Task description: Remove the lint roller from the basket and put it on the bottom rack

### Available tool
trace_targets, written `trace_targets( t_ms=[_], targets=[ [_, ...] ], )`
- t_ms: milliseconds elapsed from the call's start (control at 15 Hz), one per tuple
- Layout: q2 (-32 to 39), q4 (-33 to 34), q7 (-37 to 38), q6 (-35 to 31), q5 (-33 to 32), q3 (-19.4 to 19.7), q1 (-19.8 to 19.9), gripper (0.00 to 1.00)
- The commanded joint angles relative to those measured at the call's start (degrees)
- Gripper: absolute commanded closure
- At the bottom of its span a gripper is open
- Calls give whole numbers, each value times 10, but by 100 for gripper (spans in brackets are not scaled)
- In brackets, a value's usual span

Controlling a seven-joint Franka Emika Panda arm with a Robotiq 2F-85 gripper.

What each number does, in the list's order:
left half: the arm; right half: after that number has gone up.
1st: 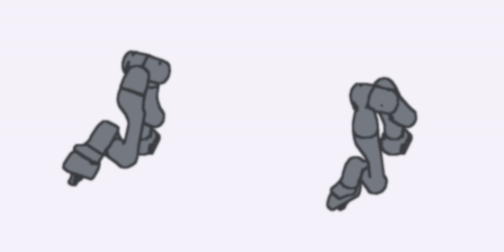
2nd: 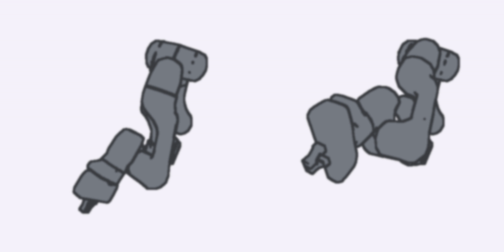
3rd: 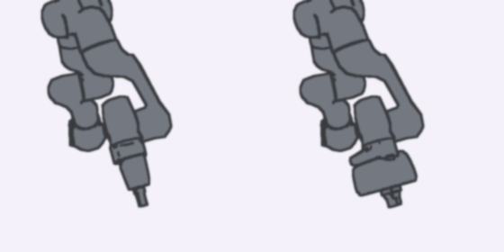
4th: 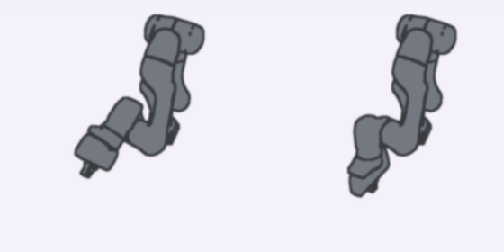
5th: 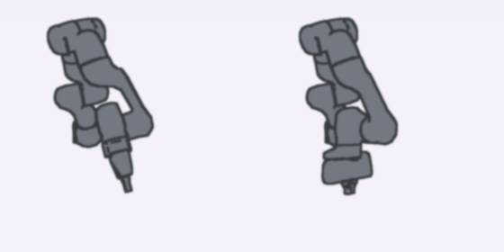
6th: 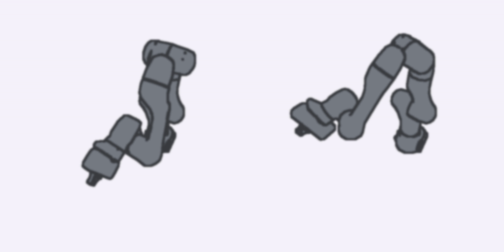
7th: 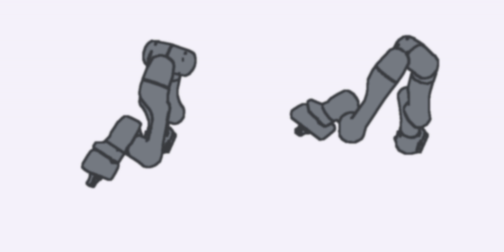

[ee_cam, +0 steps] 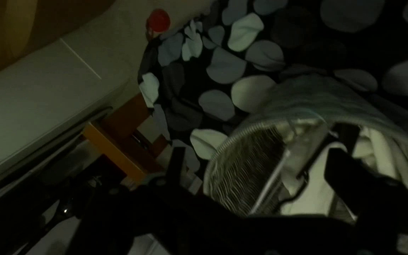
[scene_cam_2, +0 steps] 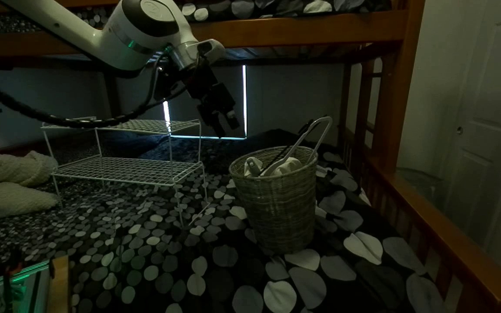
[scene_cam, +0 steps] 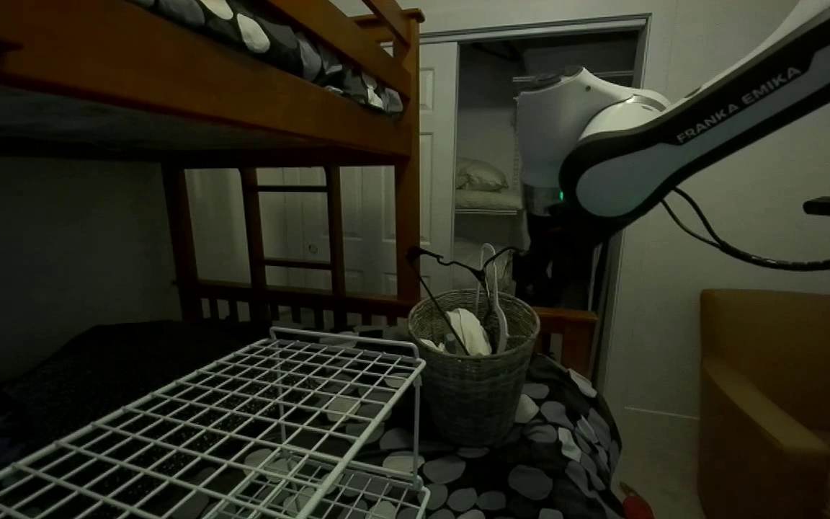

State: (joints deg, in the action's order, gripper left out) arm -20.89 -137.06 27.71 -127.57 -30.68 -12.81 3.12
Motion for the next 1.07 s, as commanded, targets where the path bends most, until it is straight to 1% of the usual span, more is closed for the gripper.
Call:
trace_targets(
  t_ms=[0, 133, 267, 333, 467, 533, 600, 733, 867, 1000],
  targets=[
    [64, 79, 66, -16, -7, -25, -8, 0],
    [105, 104, 81, -35, -20, -26, -9, 0],
    [150, 121, 105, -60, -54, -24, -11, 0],
    [182, 137, 116, -69, -67, -23, -18, 0],
    [232, 164, 148, -58, -96, -21, -39, 0],
    [251, 175, 148, -50, -103, -13, -51, 0],
    [206, 142, 125, -62, -79, 3, -55, 0],
    [243, 162, 136, -63, -86, 9, -71, 0],
    [255, 173, 136, -63, -87, 11, -75, 0],
    [270, 177, 135, -60, -64, 18, -84, 0]
  ],
)
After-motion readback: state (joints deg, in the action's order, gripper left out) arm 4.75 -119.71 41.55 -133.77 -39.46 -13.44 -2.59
